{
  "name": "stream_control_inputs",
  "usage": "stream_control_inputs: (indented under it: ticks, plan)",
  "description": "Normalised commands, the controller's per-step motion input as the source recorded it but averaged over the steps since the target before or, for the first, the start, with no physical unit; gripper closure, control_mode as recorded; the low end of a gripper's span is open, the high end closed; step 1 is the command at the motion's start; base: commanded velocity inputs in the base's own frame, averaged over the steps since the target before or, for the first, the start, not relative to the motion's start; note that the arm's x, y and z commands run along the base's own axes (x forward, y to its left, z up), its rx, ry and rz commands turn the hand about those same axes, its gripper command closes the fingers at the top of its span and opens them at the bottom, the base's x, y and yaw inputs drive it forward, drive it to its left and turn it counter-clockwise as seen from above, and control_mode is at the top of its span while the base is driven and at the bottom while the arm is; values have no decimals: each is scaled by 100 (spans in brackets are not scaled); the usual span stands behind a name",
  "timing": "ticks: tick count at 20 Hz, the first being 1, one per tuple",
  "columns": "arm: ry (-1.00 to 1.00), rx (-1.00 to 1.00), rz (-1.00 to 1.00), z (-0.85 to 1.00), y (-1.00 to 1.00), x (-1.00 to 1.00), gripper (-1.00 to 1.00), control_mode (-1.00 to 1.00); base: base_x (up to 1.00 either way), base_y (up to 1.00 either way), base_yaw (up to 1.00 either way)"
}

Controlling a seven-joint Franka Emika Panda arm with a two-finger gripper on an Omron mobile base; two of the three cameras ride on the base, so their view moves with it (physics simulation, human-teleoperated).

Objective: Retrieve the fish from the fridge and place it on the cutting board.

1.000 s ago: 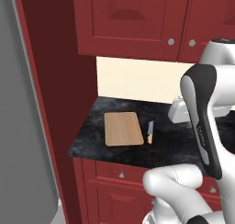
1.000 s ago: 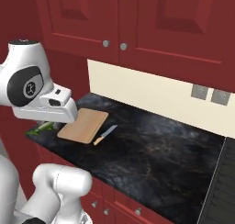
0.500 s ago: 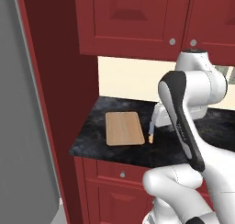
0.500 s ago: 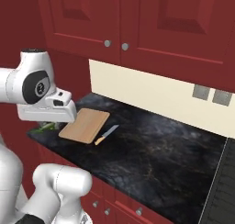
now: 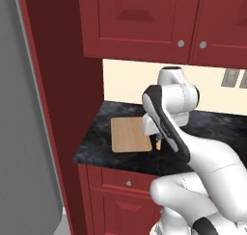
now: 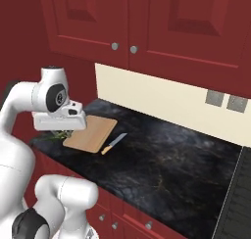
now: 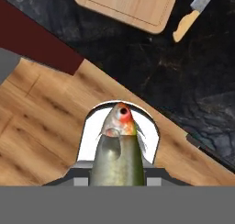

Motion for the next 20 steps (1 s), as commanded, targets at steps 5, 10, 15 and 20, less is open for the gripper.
stream_control_inputs:
  ticks: [5,10,15,20]
  plan:
    - [0,0,4,-37,0,73,100,-100,0,0,0]
    - [0,0,2,-52,0,72,100,-100,0,0,0]
    - [-3,0,0,-56,0,54,100,-100,0,0,0]
    - [-10,0,0,-42,0,51,100,-100,0,0,0]
